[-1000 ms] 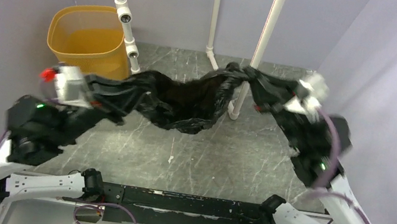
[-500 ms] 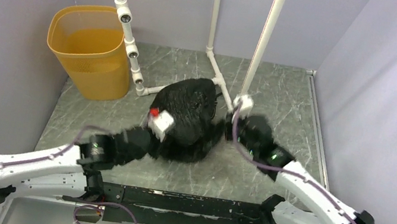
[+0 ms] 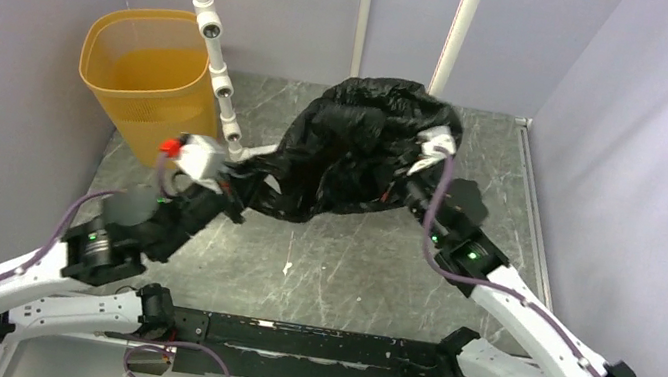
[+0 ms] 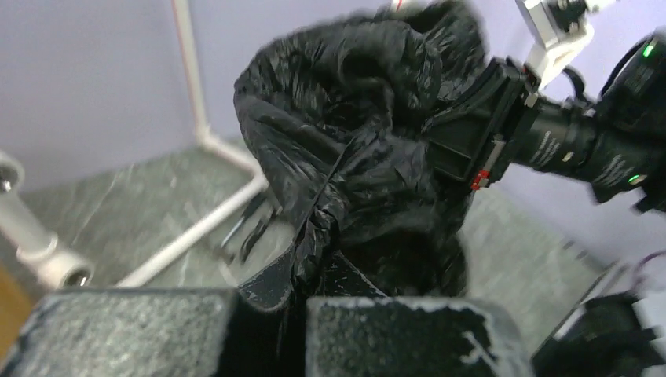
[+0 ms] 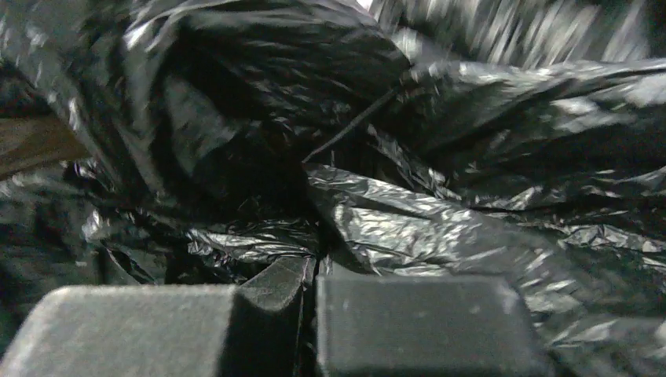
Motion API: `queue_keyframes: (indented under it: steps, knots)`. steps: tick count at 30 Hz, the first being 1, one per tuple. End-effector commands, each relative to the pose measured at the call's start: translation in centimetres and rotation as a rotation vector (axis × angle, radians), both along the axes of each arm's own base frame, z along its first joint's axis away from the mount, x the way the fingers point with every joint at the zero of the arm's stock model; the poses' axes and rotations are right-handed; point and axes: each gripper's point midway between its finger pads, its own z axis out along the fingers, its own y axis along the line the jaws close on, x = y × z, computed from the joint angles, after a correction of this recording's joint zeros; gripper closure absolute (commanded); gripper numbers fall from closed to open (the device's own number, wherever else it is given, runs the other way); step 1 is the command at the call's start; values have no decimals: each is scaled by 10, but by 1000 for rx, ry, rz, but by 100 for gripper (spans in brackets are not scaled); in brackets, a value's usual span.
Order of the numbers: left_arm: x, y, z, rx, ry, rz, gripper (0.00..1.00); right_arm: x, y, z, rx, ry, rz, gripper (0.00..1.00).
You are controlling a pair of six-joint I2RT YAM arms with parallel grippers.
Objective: Put the trash bags into the trash bin
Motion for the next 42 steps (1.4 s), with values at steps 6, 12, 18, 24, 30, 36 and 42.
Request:
queue_keyframes:
  steps: [6,12,18,24,30,36,42]
  knots:
    - [30,6,-31,123,168,225,98,-34,38,34,33,13,308,100]
    - [37,7,-11,105,152,264,98,-18,44,65,16,46,302,97]
    - [36,-15,-27,102,220,211,98,-34,61,25,126,270,441,92]
    - [42,-36,-54,117,292,202,98,-60,89,-3,211,457,684,71]
    - [50,-42,-61,105,333,211,98,-79,97,5,244,525,830,54]
    - [54,-38,-60,75,347,226,98,-107,83,29,254,418,905,29]
    - [60,-33,-56,45,346,251,98,-128,79,23,180,411,999,28]
